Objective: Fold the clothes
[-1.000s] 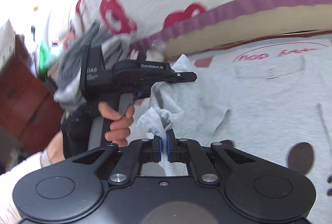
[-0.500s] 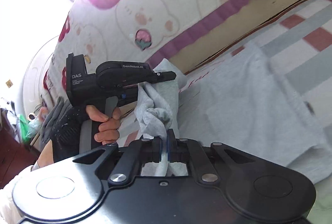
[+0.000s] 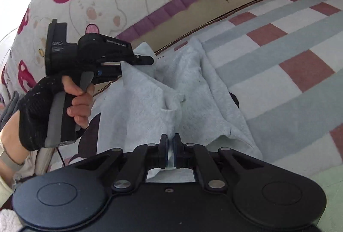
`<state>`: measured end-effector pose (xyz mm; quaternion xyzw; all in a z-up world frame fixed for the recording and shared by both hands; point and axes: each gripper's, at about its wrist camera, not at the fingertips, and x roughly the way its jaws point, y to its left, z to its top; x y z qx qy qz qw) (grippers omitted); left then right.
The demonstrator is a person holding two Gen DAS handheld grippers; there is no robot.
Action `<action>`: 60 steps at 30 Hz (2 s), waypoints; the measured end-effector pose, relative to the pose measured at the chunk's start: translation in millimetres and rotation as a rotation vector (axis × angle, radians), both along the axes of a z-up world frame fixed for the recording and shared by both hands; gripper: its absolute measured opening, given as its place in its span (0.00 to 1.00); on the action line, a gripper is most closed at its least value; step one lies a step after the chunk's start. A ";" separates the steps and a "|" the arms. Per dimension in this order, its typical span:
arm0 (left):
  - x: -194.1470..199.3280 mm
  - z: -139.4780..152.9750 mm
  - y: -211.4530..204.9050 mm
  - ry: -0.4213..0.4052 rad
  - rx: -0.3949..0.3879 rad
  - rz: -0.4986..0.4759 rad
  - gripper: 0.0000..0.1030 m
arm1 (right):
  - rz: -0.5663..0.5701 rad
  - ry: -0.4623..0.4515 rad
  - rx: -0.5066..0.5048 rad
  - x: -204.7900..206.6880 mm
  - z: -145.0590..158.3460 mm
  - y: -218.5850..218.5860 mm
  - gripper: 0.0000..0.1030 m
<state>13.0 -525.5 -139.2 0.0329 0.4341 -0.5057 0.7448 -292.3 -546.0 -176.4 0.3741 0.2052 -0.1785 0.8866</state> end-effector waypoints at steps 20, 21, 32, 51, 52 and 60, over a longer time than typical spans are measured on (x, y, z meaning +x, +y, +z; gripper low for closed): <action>12.5 2.5 54.5 0.071 -0.191 -0.048 0.08 | 0.318 0.276 -0.127 164.9 20.7 -90.6 0.19; 12.4 2.7 54.6 0.072 -0.191 -0.050 0.08 | 0.314 0.262 -0.113 166.8 20.1 -93.5 0.19; 10.2 2.1 47.5 0.070 -0.158 -0.049 0.08 | 0.475 0.174 0.327 123.2 2.2 -88.1 0.57; 9.7 1.7 49.4 0.068 -0.154 -0.036 0.08 | 0.160 0.329 -0.213 28.4 8.4 -24.8 0.08; 10.1 1.2 49.9 0.070 -0.154 -0.034 0.08 | 0.126 0.315 -0.229 22.6 10.7 -22.2 0.07; 12.1 -0.2 48.2 0.078 -0.144 -0.029 0.08 | -0.119 0.351 -0.267 10.1 7.1 -4.6 0.18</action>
